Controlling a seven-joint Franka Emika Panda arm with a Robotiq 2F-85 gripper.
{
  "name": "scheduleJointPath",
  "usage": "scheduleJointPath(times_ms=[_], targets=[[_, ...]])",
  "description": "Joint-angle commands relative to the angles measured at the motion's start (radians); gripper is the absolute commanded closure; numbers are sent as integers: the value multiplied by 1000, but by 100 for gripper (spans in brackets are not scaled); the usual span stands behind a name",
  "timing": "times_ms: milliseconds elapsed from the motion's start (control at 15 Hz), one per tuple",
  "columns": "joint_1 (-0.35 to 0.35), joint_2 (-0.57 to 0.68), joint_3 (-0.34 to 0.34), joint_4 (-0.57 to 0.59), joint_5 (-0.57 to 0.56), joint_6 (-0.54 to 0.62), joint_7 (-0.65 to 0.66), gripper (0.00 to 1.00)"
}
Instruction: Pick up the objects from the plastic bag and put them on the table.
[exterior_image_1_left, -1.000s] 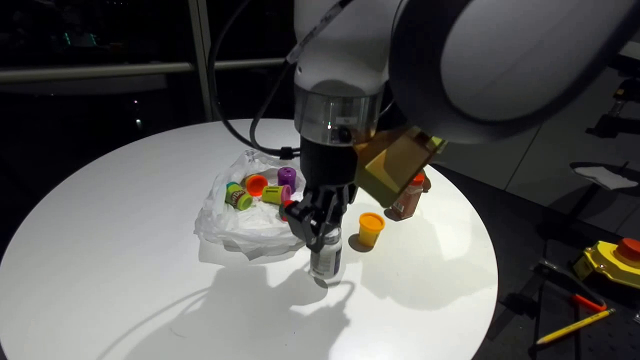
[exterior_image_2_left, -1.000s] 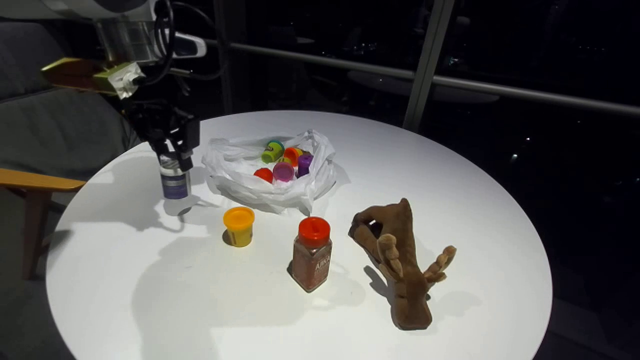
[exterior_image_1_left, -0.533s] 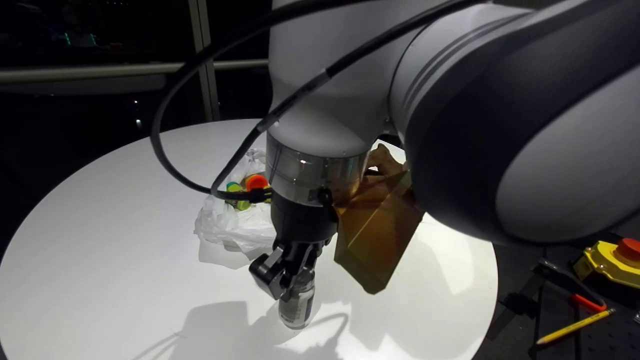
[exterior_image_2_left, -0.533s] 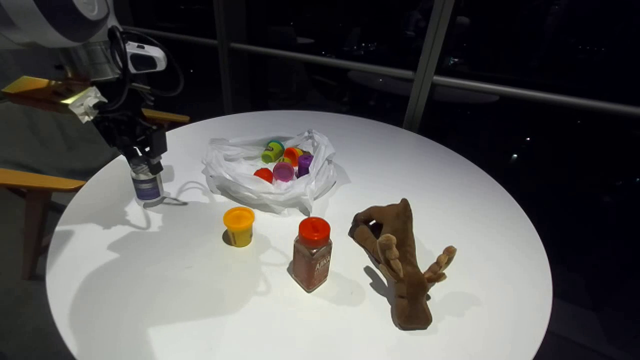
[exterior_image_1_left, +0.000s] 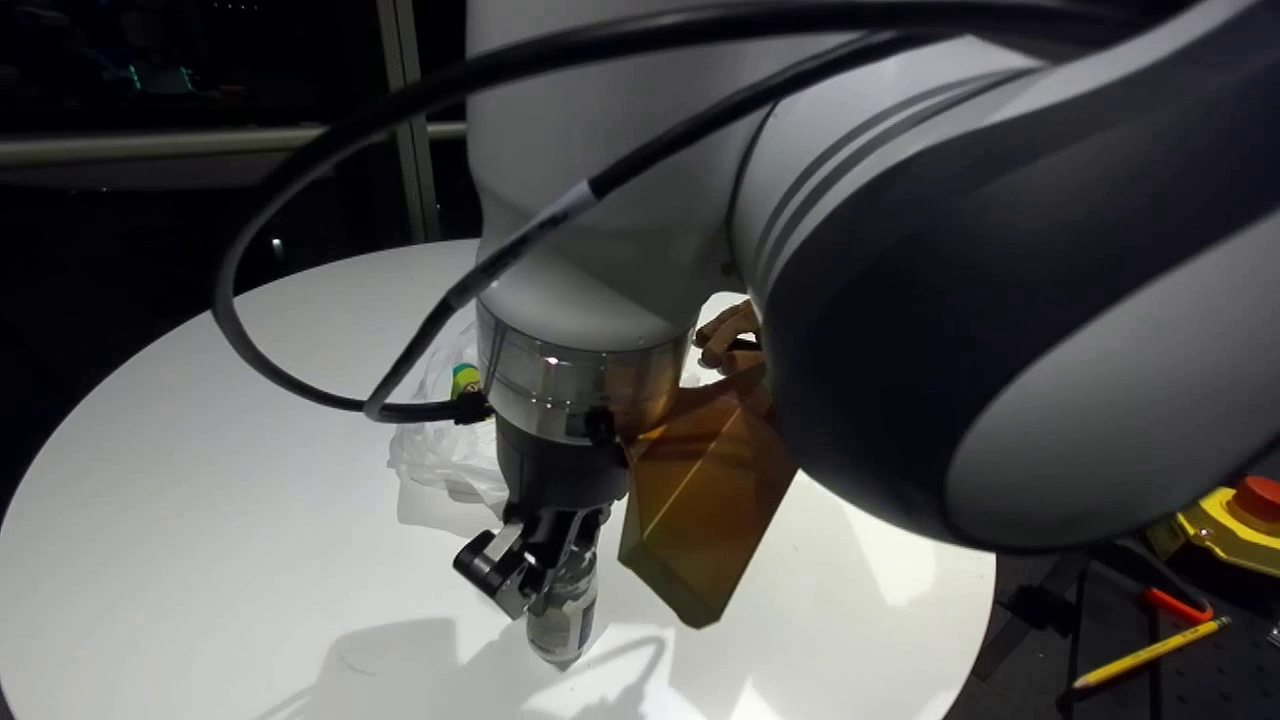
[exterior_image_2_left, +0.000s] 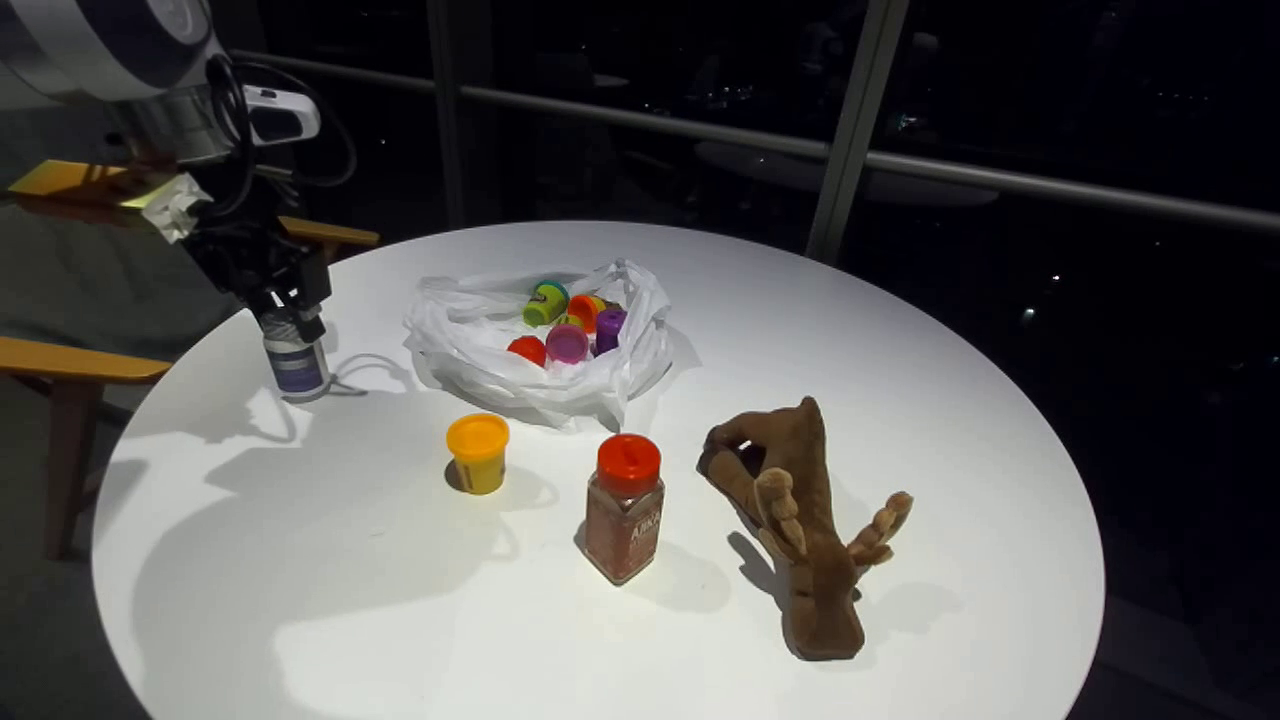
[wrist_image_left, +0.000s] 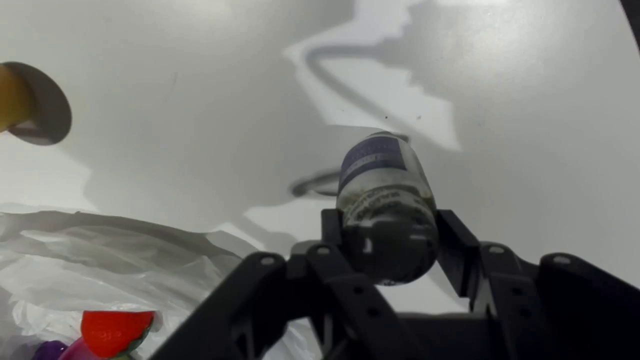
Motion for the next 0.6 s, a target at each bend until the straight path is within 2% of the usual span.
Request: scheduleJointPath(times_ms=[0, 133, 267, 467, 533], targets=[[25, 52, -33, 64, -35, -31, 32, 67], [16, 65, -29, 81, -15, -37, 15, 23], [-1, 48, -19, 89, 8, -44, -2, 19], [-20, -4, -21, 105, 26, -44, -1, 0], [-37, -20, -14, 116, 43, -50, -13, 0]])
